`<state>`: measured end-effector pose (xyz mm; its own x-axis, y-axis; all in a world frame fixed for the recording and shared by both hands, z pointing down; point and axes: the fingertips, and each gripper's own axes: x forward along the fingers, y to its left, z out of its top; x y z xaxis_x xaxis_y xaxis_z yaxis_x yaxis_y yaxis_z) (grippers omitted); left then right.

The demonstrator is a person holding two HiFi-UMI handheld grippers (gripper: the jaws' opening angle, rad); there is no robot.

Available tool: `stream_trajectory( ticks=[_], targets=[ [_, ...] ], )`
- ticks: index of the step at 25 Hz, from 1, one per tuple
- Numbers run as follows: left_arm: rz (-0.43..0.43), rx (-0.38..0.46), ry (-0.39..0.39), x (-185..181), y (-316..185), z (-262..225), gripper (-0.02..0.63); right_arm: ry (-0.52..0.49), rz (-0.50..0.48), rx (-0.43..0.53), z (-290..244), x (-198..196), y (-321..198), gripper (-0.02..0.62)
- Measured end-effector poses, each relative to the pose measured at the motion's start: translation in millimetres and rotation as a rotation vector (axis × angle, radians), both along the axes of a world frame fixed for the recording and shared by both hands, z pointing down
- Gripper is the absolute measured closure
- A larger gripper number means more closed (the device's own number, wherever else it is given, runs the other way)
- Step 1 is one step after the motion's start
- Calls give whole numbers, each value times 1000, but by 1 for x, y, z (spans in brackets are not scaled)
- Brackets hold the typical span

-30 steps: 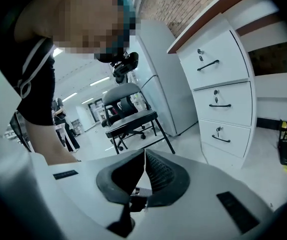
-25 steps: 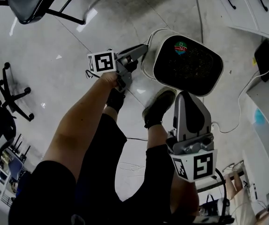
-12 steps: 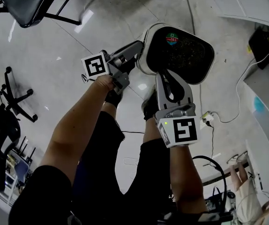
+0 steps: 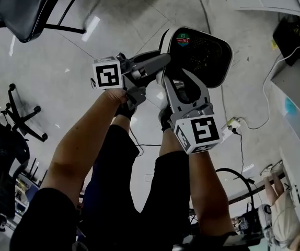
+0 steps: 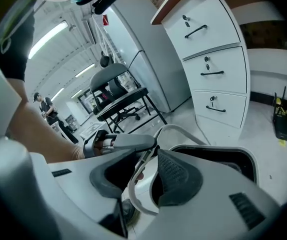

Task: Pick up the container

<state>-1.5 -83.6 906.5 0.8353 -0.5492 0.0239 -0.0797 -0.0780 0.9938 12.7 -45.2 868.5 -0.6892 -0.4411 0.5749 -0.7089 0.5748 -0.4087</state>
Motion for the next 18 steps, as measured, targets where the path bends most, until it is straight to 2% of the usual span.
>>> stream_trajectory(
  ticks=[3, 11, 18],
  targets=[
    [52, 26, 6, 19, -5, -9, 495, 8, 18, -13, 2, 11, 1, 485],
    [172, 87, -6, 68, -25, -26, 491, -48, 55, -22, -3, 41, -1, 469],
    [252, 144, -72, 111, -33, -38, 501, -50, 129, -28, -2, 79, -5, 468]
  ],
)
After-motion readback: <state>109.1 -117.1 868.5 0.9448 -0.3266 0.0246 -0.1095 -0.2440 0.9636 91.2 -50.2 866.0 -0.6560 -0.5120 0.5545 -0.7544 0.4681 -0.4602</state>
